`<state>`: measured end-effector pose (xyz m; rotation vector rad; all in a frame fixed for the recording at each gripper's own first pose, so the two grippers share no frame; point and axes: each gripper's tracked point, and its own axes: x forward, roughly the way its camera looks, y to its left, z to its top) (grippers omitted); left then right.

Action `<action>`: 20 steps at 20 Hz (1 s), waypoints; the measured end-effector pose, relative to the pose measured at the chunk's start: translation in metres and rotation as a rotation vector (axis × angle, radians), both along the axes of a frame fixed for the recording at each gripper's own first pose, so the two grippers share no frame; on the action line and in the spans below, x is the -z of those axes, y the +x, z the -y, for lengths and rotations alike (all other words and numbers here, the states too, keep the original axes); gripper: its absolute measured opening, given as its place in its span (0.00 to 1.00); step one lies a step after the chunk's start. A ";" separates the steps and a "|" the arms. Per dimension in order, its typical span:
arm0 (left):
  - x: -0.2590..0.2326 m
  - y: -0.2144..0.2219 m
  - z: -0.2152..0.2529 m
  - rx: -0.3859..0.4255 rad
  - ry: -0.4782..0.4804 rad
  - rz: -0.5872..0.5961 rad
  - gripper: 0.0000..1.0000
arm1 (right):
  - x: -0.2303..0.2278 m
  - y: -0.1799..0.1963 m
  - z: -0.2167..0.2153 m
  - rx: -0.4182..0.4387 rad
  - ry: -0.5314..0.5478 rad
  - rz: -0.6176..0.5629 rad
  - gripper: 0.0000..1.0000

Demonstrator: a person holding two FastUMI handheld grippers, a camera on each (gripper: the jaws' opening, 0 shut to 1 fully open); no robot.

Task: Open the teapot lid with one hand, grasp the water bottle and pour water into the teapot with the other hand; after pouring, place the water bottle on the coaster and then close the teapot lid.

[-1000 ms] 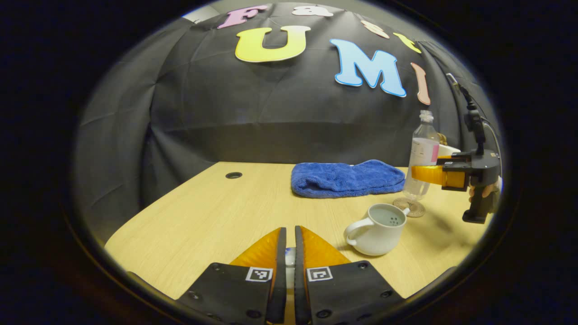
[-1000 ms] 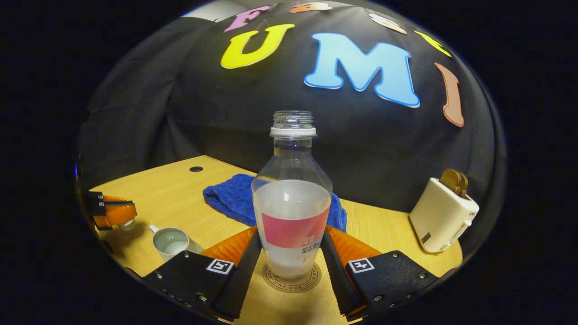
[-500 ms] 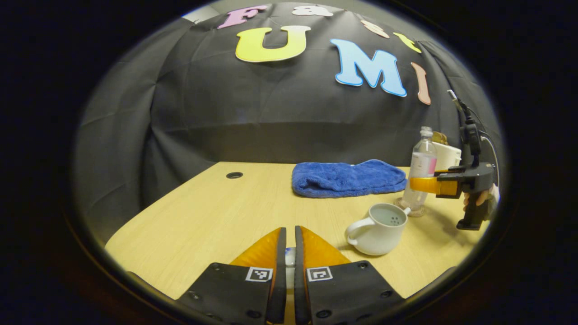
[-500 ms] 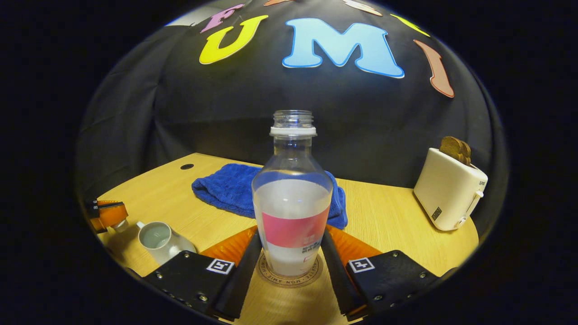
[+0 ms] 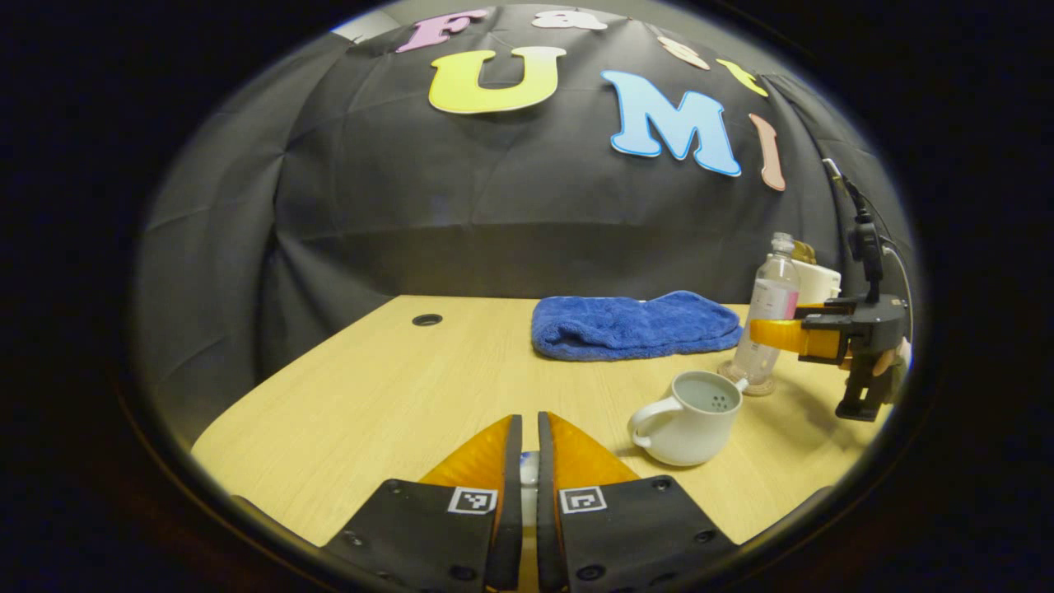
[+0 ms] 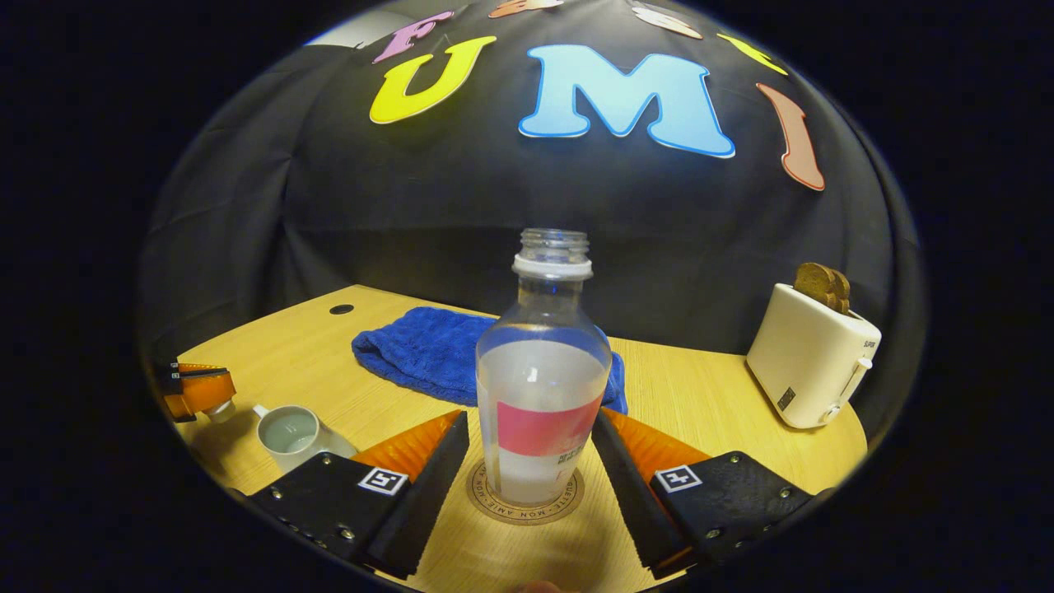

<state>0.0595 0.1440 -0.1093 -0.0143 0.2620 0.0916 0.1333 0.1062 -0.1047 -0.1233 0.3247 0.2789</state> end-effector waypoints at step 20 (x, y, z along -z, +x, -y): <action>-0.025 0.005 0.032 0.074 -0.003 0.061 0.14 | -0.050 -0.116 0.040 0.189 0.106 0.227 0.93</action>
